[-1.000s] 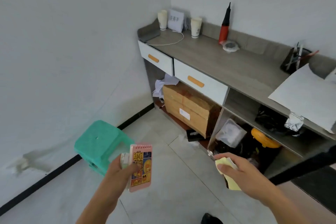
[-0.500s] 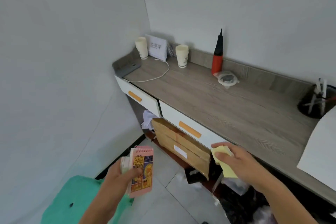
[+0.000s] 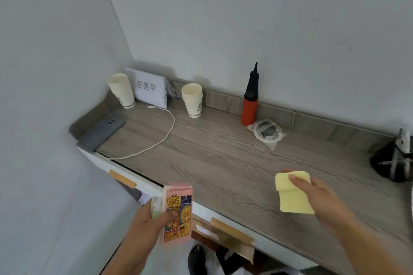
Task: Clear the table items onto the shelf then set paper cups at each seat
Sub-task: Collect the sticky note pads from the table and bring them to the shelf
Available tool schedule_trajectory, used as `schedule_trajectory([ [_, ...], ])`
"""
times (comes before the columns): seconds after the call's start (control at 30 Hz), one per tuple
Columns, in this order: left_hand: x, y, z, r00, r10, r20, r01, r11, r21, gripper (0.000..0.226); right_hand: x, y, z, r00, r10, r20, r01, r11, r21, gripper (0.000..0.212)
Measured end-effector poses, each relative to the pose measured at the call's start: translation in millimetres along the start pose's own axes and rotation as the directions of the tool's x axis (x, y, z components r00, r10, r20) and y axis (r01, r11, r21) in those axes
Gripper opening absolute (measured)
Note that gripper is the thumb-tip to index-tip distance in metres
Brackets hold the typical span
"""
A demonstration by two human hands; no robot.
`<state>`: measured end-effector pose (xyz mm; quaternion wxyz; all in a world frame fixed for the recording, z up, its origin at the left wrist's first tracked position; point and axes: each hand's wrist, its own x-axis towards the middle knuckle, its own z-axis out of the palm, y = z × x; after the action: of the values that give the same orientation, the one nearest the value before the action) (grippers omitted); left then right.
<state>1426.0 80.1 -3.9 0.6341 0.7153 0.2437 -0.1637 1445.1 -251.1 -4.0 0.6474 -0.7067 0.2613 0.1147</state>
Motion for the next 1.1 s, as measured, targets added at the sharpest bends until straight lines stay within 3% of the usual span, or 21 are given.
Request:
schedule_trajectory([
  [0.13,70.5,45.4,-6.9,0.991,0.014,0.132,-0.019,0.999,0.031,0.018,44.7,-26.1,21.0,0.978,0.099,-0.181,-0.048,0.963,0.265,0.008],
  [0.23,108.1,73.6,5.7,0.968,-0.014,0.252,-0.004,0.998,0.070,0.018,77.3,-32.8,27.4,0.950,0.167,-0.265,-0.062,0.930,0.364,0.010],
  [0.43,140.6,96.7,53.6,0.881,-0.048,0.470,-0.061,0.975,0.215,0.018,142.5,-24.9,-11.3,0.831,0.206,-0.517,-0.044,0.950,0.309,0.017],
  [0.63,142.8,95.7,78.9,0.855,-0.136,0.500,-0.010,0.960,0.279,0.017,202.0,-31.7,-49.3,0.786,-0.006,-0.619,-0.090,0.988,-0.124,0.038],
  [0.77,145.2,97.4,96.5,0.868,-0.159,0.470,0.051,0.971,0.234,0.022,191.1,-33.5,-50.1,0.734,-0.208,-0.647,-0.226,0.823,-0.521,0.042],
  [0.83,145.5,100.0,111.8,0.866,-0.161,0.473,0.086,0.981,0.175,0.024,169.0,-31.2,-44.4,0.696,-0.324,-0.640,-0.155,0.803,-0.575,0.041],
  [0.9,146.4,103.8,132.3,0.856,-0.158,0.492,0.106,0.985,0.133,0.026,140.7,-30.8,-33.9,0.764,-0.324,-0.558,-0.006,0.861,-0.509,0.037],
  [1.0,147.2,109.9,173.8,0.822,-0.166,0.544,0.102,0.984,0.147,0.029,98.1,-30.9,-10.5,0.962,-0.059,-0.265,0.029,0.993,-0.116,0.027],
  [1.07,147.5,114.1,205.3,0.782,-0.189,0.594,0.090,0.977,0.193,0.030,83.2,-29.1,-5.1,0.992,0.027,-0.121,-0.017,0.996,0.085,0.020],
  [1.1,147.4,116.1,220.7,0.759,-0.204,0.618,0.092,0.974,0.209,0.030,81.7,-26.1,-8.1,0.992,0.035,-0.120,-0.017,0.989,0.144,0.018],
])
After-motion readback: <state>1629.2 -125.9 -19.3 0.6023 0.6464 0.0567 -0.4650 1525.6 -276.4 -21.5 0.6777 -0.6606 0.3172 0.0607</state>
